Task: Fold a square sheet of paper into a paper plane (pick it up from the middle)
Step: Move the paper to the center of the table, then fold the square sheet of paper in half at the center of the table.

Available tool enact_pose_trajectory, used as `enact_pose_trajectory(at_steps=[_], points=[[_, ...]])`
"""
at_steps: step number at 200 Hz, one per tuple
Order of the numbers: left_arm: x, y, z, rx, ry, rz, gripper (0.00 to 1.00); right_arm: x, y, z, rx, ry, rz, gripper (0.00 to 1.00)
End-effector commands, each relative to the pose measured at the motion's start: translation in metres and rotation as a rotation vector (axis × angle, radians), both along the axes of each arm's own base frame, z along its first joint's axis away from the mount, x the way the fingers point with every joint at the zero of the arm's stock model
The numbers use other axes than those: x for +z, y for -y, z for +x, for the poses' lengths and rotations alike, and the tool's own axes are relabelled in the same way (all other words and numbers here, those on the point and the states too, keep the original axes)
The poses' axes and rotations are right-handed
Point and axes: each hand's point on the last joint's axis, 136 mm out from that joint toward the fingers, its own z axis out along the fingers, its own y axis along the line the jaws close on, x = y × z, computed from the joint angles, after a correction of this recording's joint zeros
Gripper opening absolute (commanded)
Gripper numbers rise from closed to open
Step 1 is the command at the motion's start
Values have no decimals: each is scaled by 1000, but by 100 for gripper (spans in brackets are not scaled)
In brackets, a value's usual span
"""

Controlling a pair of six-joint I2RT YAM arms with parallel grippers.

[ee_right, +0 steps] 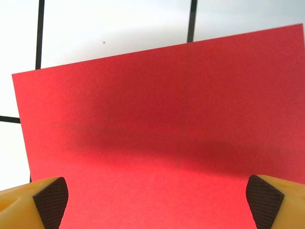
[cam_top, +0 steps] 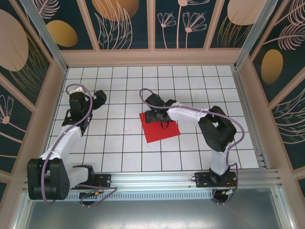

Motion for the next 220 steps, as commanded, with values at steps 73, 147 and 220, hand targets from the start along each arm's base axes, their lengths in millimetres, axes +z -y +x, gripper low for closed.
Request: enact_pose_trajectory(at_steps=[73,147,220], points=[[-2,-1,4,-7,-20,7,99,-37,10,-12,66,-123,-89,99],[-7,-1,5,-8,-34,7,98,-93,38,-40,42,-250,-187,95],[-11,0,5,-15,-47,5,99,-112,43,-50,44,-292,-202,86]])
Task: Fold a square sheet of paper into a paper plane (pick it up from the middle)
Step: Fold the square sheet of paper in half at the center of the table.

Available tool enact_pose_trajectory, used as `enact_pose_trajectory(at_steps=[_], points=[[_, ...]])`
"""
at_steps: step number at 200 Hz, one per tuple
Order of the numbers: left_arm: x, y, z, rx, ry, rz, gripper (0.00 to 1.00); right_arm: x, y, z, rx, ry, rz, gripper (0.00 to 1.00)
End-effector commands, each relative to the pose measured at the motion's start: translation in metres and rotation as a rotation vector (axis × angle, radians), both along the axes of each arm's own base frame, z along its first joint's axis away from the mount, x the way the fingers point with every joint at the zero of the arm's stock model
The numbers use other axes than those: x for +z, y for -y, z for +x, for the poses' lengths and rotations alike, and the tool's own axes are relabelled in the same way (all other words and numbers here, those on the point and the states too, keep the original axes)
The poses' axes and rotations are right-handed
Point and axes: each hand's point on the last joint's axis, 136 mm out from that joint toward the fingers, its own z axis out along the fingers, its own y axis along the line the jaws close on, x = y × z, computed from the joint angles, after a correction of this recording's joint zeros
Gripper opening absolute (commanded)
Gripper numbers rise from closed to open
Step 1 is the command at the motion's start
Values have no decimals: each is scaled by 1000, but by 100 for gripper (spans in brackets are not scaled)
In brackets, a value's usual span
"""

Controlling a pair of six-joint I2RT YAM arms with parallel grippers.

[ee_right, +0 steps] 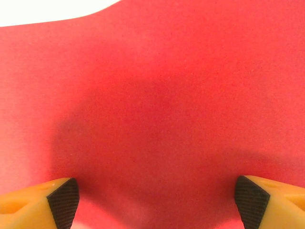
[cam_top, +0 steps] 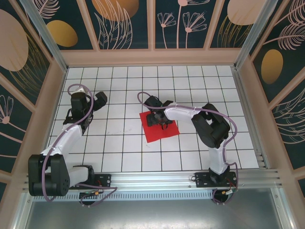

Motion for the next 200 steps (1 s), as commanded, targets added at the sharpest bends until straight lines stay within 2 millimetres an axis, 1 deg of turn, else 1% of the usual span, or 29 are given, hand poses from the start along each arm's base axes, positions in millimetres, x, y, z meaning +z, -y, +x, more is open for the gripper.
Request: enact_pose_trajectory(at_steps=[1,25,39,55,73,88,104,117,131,150,163,174,200], points=[[7,0,5,-14,12,4,98,-74,37,-46,-3,-215,-141,86],[7,1,6,-16,10,1,98,-66,34,-40,-10,-193,-125,81],[6,2,6,-21,8,-3,99,-56,27,-33,-14,-167,-94,76],[6,4,6,-28,5,-15,98,-39,13,-24,-17,-131,-28,66],[3,12,5,-59,-5,-49,99,-11,-12,-14,-10,-92,112,49],[0,20,4,-94,-18,-89,99,16,-35,-9,6,-75,268,41],[-3,32,2,-139,-27,-146,98,47,-53,-1,-1,-62,462,33],[-4,40,-1,-177,-30,-188,99,74,-64,3,2,-51,622,30],[-4,48,-5,-204,-26,-229,97,98,-69,8,6,-39,747,28],[-2,59,-10,-247,-6,-300,95,120,-71,12,11,-31,866,26],[-3,67,-14,-279,7,-353,92,124,-68,15,1,-28,912,26],[-5,73,-16,-296,9,-386,90,122,-64,18,-20,-35,927,26],[-16,84,-20,-315,-25,-392,83,105,-55,21,-59,-55,922,26]])
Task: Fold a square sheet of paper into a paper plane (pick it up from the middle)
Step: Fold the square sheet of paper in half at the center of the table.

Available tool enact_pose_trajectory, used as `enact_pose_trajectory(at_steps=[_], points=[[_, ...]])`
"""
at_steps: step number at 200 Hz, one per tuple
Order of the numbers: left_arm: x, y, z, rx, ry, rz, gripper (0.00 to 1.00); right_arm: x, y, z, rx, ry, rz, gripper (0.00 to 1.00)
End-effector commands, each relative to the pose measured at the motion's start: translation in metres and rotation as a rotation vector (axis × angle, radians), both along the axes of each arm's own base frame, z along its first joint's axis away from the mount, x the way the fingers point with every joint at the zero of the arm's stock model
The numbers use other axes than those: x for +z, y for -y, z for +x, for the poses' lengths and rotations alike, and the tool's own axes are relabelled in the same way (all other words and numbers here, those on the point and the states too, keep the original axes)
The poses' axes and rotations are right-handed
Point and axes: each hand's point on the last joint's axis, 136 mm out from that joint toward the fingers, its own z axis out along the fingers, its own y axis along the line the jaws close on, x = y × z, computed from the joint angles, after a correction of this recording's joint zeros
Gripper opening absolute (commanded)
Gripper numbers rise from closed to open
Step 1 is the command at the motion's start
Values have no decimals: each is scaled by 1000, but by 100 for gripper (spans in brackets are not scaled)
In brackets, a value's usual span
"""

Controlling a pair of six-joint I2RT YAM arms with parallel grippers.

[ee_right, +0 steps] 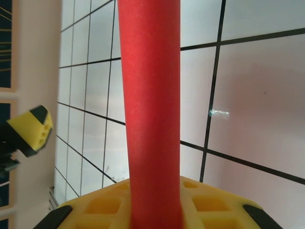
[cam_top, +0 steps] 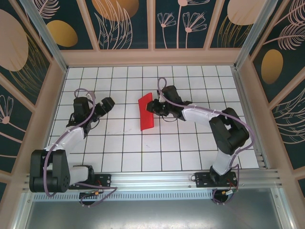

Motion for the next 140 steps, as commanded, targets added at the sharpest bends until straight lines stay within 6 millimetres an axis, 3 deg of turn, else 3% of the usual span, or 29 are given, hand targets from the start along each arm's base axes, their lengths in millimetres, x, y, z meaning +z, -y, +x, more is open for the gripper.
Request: enact_pose_trajectory(at_steps=[1,80,140], points=[[7,19,1,-55,31,-63,83,0,-1,-2,5,-32,77,26],[-22,90,0,-198,-43,-102,56,-59,17,-5,-21,-140,-6,26],[-43,141,-2,-298,-93,-109,36,-80,30,-6,-58,-177,-49,26]])
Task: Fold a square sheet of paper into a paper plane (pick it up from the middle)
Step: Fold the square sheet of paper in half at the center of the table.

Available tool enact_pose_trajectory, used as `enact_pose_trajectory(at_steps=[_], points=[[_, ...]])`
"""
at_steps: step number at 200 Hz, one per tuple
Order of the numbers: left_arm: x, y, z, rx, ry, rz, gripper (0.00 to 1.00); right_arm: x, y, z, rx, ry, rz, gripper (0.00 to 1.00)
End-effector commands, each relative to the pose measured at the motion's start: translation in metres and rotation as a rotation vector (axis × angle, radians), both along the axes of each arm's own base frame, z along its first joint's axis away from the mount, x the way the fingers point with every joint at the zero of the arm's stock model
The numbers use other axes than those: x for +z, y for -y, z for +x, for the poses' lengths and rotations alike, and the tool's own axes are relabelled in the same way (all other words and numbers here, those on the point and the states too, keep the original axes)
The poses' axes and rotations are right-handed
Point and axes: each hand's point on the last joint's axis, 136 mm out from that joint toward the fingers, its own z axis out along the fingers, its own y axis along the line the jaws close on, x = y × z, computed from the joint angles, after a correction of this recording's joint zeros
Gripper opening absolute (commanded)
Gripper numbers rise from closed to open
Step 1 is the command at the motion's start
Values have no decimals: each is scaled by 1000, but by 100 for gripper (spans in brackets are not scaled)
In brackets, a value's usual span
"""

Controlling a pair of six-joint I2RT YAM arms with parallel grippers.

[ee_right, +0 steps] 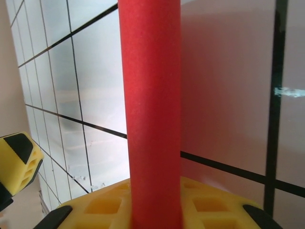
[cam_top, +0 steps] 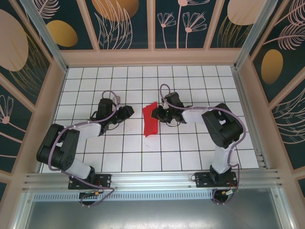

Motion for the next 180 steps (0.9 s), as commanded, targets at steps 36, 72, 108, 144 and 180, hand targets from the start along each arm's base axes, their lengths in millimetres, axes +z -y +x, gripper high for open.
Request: enact_pose_trajectory(at_steps=[36,72,108,144,180], points=[[-5,52,10,-89,13,-22,25,-18,13,2,-41,-29,-32,26],[-23,69,8,-127,-28,7,16,-25,16,1,-47,-47,-42,25],[-41,78,8,-157,-72,51,9,-28,17,0,-51,-55,-55,26],[-54,80,6,-169,-101,84,5,-27,18,0,-48,-58,-60,26],[-67,81,7,-184,-127,118,1,-21,18,1,-44,-57,-67,30]])
